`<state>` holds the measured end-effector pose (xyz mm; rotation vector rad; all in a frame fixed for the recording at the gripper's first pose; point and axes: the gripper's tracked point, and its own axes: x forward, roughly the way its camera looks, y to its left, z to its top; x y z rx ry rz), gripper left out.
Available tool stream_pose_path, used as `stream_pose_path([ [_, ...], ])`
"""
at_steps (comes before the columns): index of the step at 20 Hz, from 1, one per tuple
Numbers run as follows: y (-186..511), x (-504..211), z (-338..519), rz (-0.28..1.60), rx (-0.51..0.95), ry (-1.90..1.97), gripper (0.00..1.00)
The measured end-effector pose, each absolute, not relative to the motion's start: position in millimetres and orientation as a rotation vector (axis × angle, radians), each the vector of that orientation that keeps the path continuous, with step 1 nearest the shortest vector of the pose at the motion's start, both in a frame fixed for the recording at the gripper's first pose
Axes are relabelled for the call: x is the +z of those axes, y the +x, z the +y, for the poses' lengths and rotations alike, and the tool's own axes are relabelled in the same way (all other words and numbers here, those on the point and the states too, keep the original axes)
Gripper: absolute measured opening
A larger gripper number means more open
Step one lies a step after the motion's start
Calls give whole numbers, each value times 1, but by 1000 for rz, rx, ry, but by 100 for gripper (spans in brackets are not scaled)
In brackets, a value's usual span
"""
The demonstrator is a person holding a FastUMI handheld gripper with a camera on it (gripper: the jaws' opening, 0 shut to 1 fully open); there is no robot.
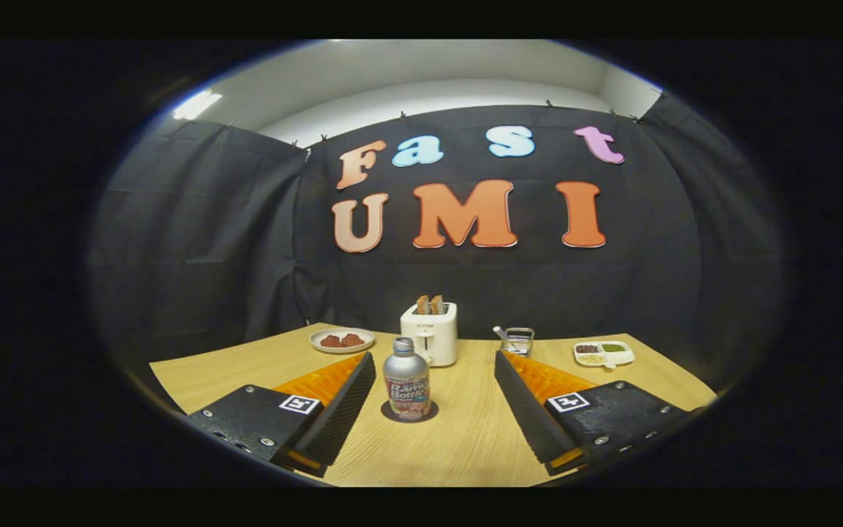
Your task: Take the bottle from table, then pour the juice into the cup, finally place the bottle on the coaster
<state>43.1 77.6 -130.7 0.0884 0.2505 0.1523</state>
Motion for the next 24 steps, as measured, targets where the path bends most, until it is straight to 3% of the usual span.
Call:
stream_pose_path([
  [10, 19, -101, 23, 217, 32, 58, 97],
  [24, -22, -63, 28, 139, 8, 31, 97],
])
